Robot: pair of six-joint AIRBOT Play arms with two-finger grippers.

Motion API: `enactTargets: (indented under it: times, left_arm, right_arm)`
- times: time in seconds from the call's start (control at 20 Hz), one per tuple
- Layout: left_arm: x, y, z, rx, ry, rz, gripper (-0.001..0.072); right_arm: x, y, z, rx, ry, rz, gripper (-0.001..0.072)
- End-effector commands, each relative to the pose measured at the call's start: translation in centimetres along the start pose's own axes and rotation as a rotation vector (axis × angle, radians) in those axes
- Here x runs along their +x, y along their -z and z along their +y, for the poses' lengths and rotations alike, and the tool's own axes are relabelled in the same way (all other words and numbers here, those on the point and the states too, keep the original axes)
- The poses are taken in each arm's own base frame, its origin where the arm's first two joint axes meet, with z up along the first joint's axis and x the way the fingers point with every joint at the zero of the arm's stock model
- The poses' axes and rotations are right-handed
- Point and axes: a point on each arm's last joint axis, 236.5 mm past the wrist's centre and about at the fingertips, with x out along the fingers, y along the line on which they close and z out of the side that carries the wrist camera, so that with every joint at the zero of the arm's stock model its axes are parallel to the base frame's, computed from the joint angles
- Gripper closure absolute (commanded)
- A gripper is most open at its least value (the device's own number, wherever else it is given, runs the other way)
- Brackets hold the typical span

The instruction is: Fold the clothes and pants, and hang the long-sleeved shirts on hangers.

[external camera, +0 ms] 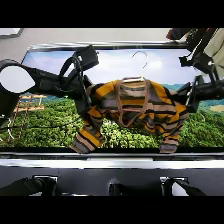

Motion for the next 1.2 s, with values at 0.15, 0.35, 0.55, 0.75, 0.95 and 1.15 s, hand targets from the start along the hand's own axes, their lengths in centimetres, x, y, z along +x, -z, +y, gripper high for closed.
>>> enactTargets:
  times: [0.15, 0.35, 0.55, 0.75, 0.95, 1.15]
  left_arm:
    - [-0.4, -0.6, 4.1, -0.364, -0.165, -0.057, 0.011]
    - [-1.5, -1.1, 7.6, -0.646, -0.301, -0.156, 0.0109]
    - [-2.4, -2.0, 9.1, -0.822, -0.339, -0.25, 0.011]
    - [-2.5, -2.1, 9.0, -0.827, -0.337, -0.254, 0.0111]
    - [-2.4, -2.2, 8.9, -0.829, -0.333, -0.255, 0.011]
    - [-2.4, -2.2, 8.9, -0.828, -0.334, -0.255, 0.0111]
  right_arm:
    - [-7.1, 0.8, 1.9, -0.043, 0.272, 0.191, 0.0689]
    - [-10.6, 0.1, 2.8, 0.043, 0.436, 0.195, 0.0688]
    - [-12.7, 0.6, 2.3, 0.485, 0.592, 0.103, 0.0688]
    - [-13.4, 2.4, 3.0, 0.848, 0.645, 0.075, 0.0687]
    - [-20.2, 9.5, 1.5, 1.144, 1.054, 0.206, 0.0689]
    - [-29.1, 11.4, 2.1, 1.171, 1.404, 0.287, 0.069]
